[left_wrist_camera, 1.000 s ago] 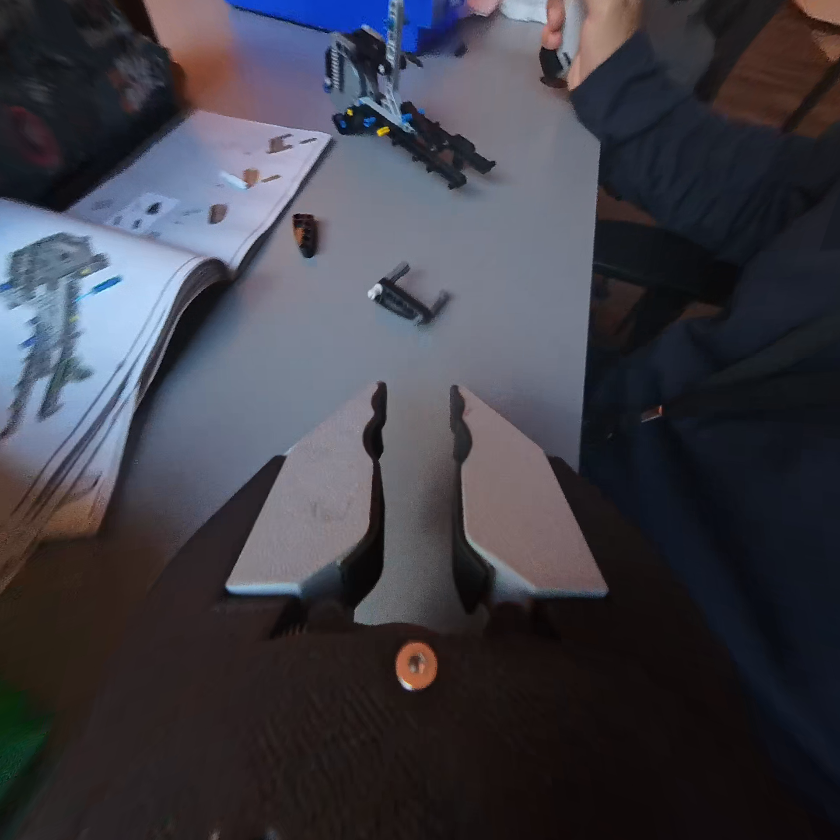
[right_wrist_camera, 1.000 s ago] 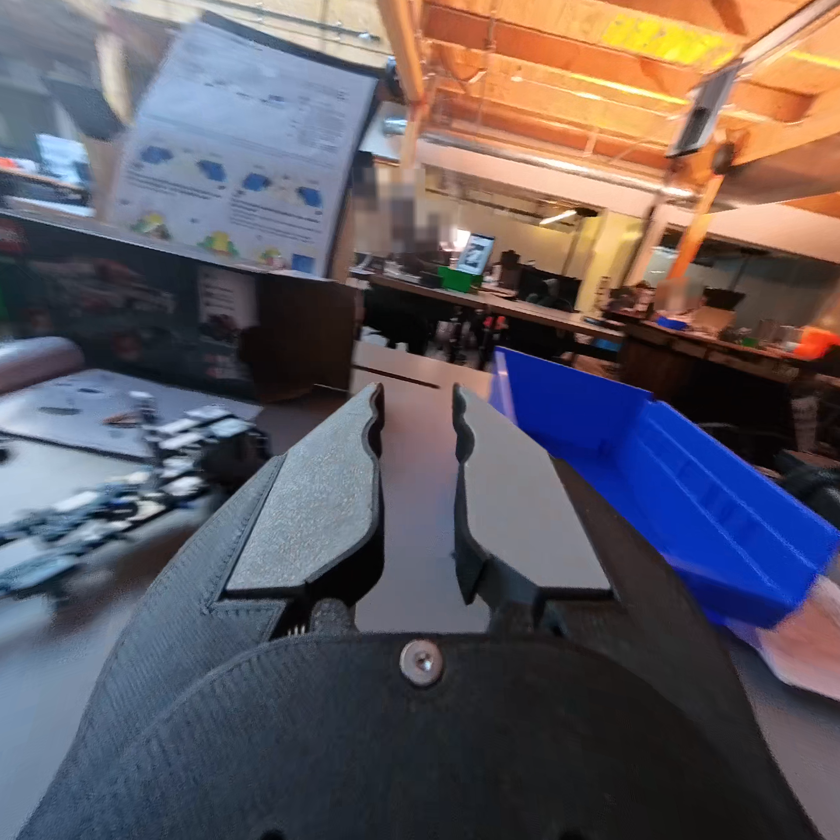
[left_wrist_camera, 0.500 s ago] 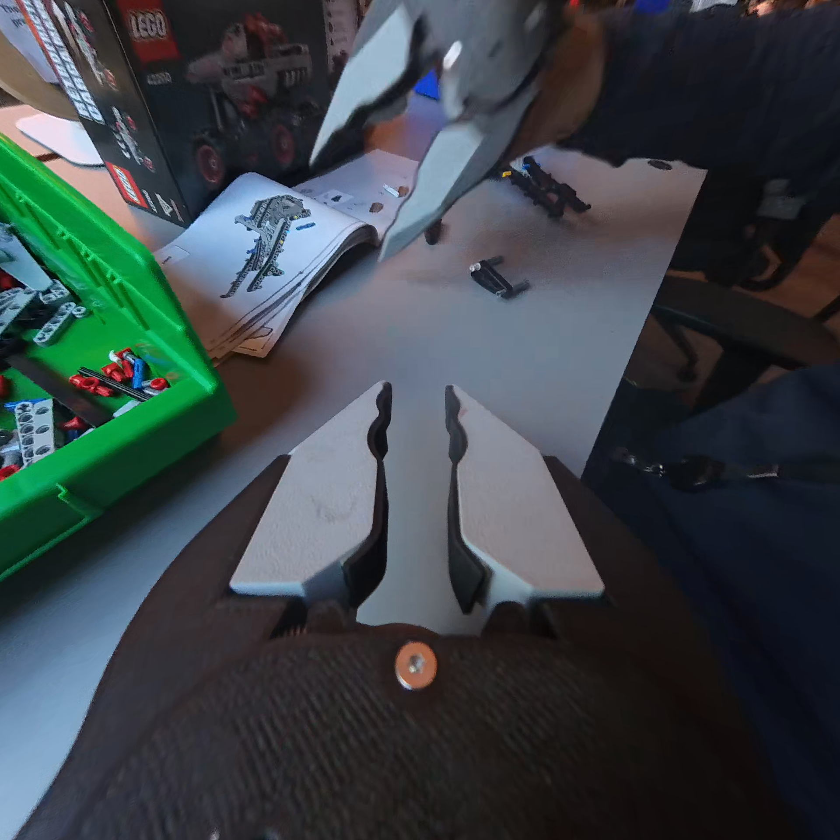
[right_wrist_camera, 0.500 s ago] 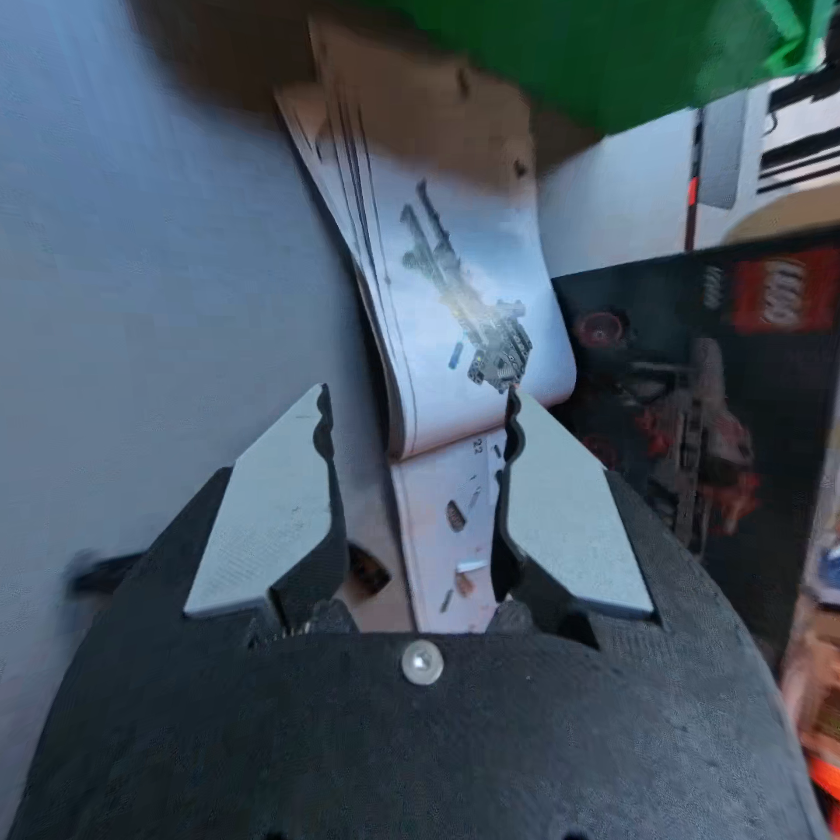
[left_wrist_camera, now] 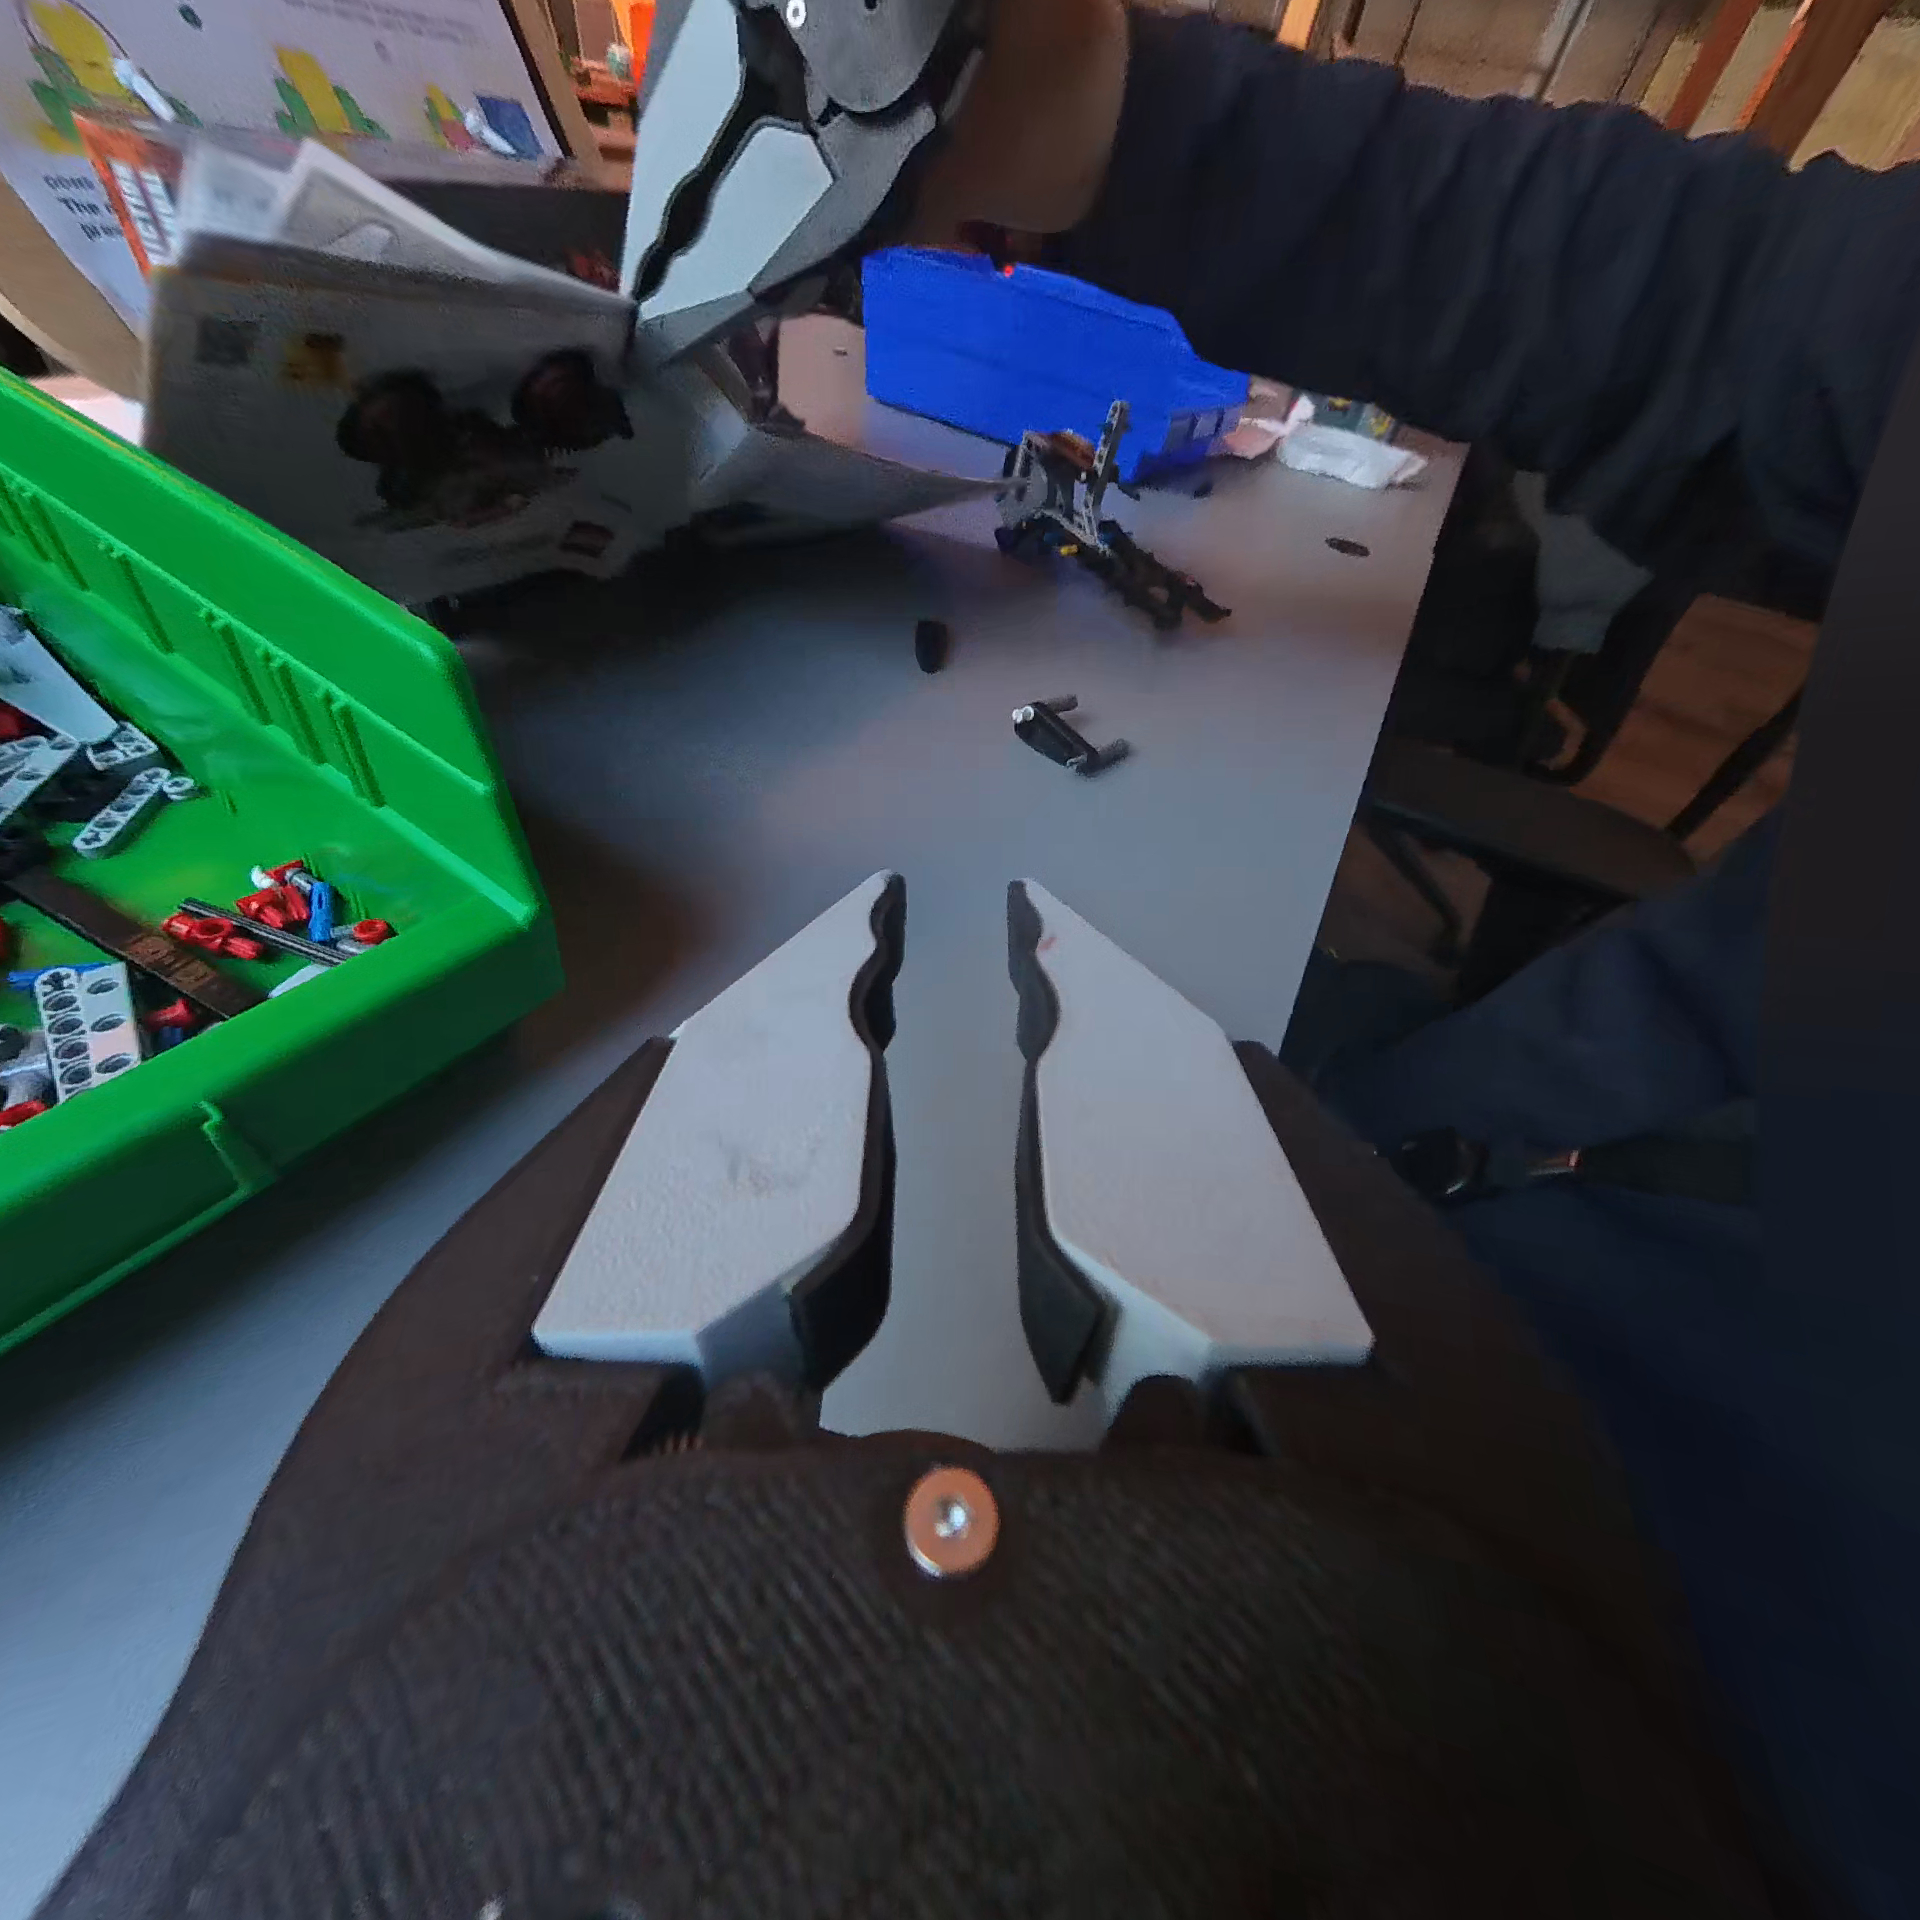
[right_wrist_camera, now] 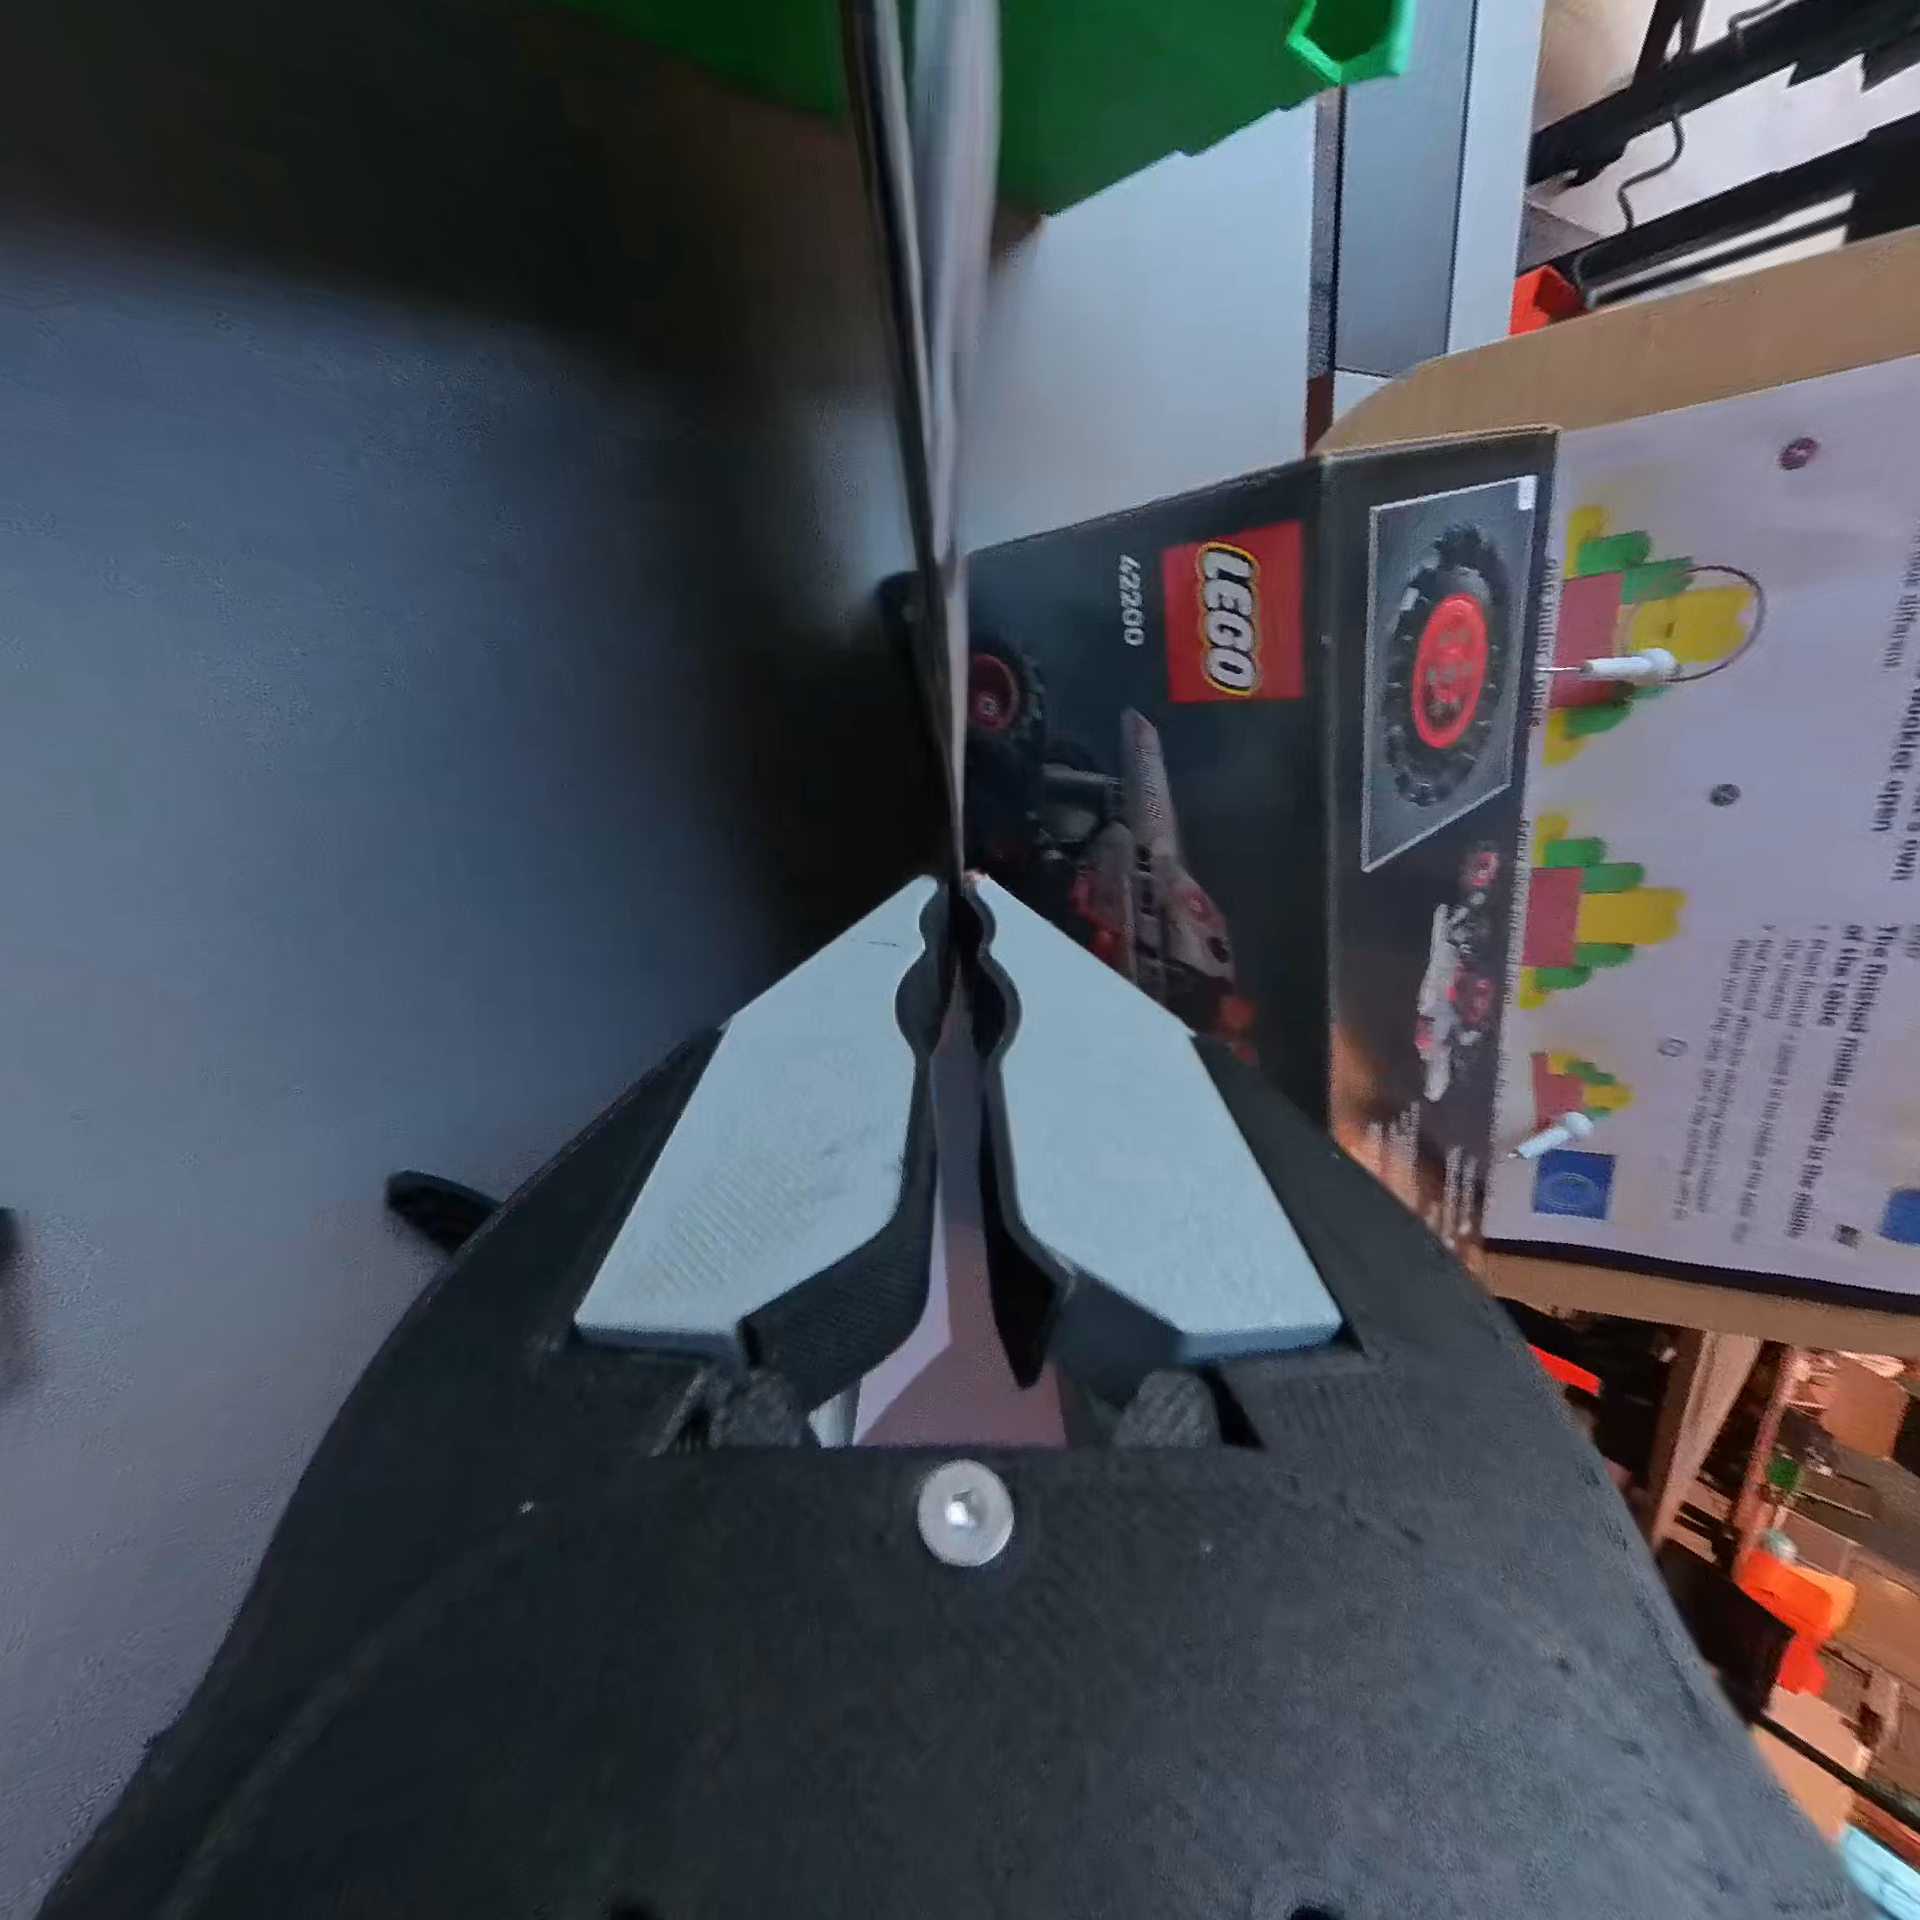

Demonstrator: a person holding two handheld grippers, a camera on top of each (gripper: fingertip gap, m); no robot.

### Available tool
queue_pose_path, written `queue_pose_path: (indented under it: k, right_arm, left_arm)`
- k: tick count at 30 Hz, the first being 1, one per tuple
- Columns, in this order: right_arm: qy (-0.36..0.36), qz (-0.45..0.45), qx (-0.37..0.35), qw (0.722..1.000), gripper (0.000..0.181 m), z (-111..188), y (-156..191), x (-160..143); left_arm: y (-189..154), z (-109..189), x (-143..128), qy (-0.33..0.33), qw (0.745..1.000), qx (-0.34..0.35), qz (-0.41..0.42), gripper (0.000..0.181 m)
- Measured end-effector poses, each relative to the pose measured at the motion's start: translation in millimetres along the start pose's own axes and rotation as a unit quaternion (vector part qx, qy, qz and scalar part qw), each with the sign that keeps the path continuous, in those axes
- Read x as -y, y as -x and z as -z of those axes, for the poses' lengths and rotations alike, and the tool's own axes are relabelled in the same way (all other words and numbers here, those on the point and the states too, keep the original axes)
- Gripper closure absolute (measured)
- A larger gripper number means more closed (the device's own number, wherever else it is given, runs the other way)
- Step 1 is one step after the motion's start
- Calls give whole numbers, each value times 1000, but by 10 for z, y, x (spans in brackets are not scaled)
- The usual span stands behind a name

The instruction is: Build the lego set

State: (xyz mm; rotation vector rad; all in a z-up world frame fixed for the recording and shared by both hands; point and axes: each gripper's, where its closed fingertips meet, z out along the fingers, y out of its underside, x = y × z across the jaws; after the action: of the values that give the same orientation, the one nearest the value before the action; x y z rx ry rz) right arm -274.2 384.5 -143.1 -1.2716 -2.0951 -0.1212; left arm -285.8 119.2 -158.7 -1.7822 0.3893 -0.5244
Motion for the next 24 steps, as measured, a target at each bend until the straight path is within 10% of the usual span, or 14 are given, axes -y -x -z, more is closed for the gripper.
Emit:
queue_pose_path:
  k: [9, 13, 20, 24]
  right_arm:
    - [-21, -17, 178, 984, 167, -130, 833, 42]
    - [-62, -58, 251, 964, 154, 327, 874, -48]
    - [-262, -223, 15, 939, 175, 1994, -315, -743]
    - [-281, -316, -52, 905, 173, 2224, -316, -1457]
  left_arm:
    - [17, -42, -50, 20, 999, 20, -15, 166]
    - [37, -82, -103, 41, 998, 41, -33, 165]
    - [116, -64, -78, 31, 998, 54, -11, 165]
    - [127, -76, -46, 22, 997, 64, -23, 164]
